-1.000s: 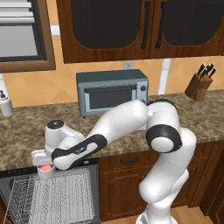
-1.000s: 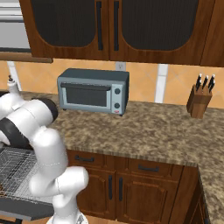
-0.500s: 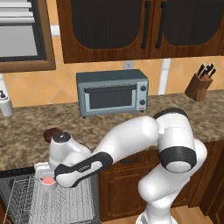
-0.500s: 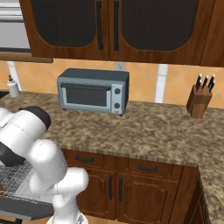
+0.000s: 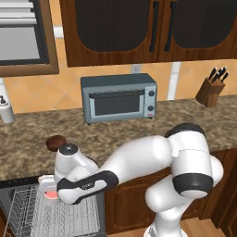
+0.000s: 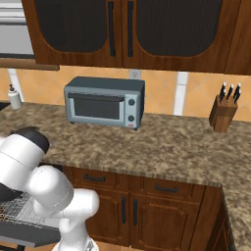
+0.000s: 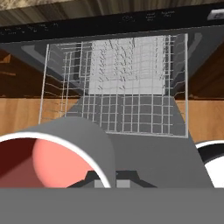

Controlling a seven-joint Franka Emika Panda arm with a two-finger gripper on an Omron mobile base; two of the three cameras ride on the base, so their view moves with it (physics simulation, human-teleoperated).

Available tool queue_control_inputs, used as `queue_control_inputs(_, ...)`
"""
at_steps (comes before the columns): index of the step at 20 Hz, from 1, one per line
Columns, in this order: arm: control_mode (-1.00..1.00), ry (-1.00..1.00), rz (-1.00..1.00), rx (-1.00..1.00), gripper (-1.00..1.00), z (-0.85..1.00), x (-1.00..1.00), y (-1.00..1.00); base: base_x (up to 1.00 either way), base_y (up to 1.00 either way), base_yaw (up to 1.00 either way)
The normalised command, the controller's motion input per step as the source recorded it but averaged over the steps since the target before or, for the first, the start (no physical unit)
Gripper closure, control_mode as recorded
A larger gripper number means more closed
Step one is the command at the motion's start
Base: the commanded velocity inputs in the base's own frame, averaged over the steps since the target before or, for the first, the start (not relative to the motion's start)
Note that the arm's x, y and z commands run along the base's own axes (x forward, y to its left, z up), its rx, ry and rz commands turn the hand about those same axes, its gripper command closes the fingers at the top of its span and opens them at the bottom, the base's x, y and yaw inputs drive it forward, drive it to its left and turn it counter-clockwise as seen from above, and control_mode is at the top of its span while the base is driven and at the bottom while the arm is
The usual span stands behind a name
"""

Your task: Pick up the cup and bowl from the counter, place them in the dishwasher, and close the dishwasher door.

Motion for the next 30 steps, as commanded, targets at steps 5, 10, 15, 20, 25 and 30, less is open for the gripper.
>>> queue_control_inputs(5,-1.00,0.05,0.00,-0.02,1.00,-0.27,0.00,0.13,0.00,0.00,0.00)
queue_control_inputs(10,-1.00,0.06,0.00,-0.01,1.00,-0.39,0.02,0.15,0.00,0.00,0.00)
queue_control_inputs(15,-1.00,0.00,0.01,-0.05,1.00,-0.19,0.00,0.36,0.00,0.00,0.00)
queue_control_inputs(20,-1.00,0.00,0.00,-0.08,1.00,-0.02,0.01,0.32,0.00,0.00,0.00)
queue_control_inputs(25,-1.00,0.00,-0.02,-0.10,1.00,0.00,0.02,0.16,0.00,0.00,0.00)
queue_control_inputs(30,-1.00,0.09,-0.03,-0.04,1.00,0.09,0.01,0.15,0.00,0.00,0.00)
